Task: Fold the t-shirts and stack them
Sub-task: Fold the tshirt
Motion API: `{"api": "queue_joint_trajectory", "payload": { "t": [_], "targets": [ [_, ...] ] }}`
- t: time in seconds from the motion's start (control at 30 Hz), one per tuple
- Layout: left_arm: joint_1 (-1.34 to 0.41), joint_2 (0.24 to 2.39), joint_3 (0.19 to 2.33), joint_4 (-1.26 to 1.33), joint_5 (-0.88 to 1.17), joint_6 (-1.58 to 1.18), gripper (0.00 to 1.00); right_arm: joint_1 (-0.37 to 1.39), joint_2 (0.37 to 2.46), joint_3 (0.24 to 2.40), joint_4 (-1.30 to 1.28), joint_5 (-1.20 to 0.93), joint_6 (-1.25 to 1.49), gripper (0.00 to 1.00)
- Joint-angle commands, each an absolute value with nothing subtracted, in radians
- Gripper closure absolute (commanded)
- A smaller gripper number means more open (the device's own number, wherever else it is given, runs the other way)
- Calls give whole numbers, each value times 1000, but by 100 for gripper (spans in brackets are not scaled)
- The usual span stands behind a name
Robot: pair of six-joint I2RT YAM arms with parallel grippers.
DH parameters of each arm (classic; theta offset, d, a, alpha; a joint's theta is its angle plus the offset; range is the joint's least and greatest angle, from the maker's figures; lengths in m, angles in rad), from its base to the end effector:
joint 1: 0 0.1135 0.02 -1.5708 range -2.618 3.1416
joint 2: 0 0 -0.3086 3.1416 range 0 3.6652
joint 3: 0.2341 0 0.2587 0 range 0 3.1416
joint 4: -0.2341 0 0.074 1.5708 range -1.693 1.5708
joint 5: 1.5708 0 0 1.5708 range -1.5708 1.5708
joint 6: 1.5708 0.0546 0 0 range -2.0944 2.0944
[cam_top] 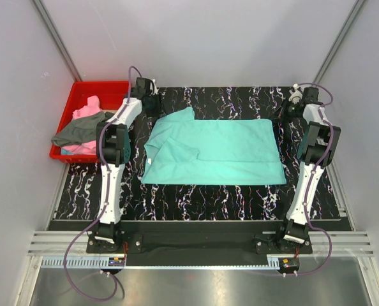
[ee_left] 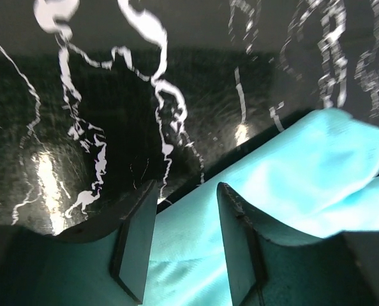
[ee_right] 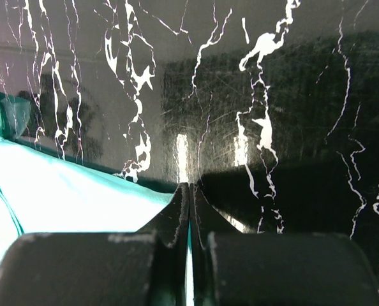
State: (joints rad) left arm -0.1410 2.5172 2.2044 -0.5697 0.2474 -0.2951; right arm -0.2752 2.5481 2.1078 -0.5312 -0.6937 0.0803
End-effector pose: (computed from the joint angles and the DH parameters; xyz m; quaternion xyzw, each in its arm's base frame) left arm 0.6010 -0.0988 0.1755 -0.0304 0.9346 -0.1858 0.3018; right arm 0.5816 -0.1279 0.1374 0.0601 0.9021 0.2962 0.3079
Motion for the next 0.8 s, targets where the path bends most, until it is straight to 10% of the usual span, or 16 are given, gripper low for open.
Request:
{"api": "queue_joint_trajectory", "payload": {
  "t": [0.0, 0.3, 0.63, 0.77],
  "targets": [
    [-137, 2525, 2244, -565, 258, -278, 52, -276, 2473, 2112, -495, -704, 78, 100],
    [-143, 2539, 2243, -574, 313, -302, 58, -275, 2474, 2108, -485, -710, 90, 100],
    [-150, 2485, 2187, -474, 497, -357, 98, -275, 2470, 2114, -477, -724, 103, 100],
    [-147, 2455, 2181, -442, 506, -396, 100, -276, 2468, 2115, -473, -715, 101, 100]
  ]
}}
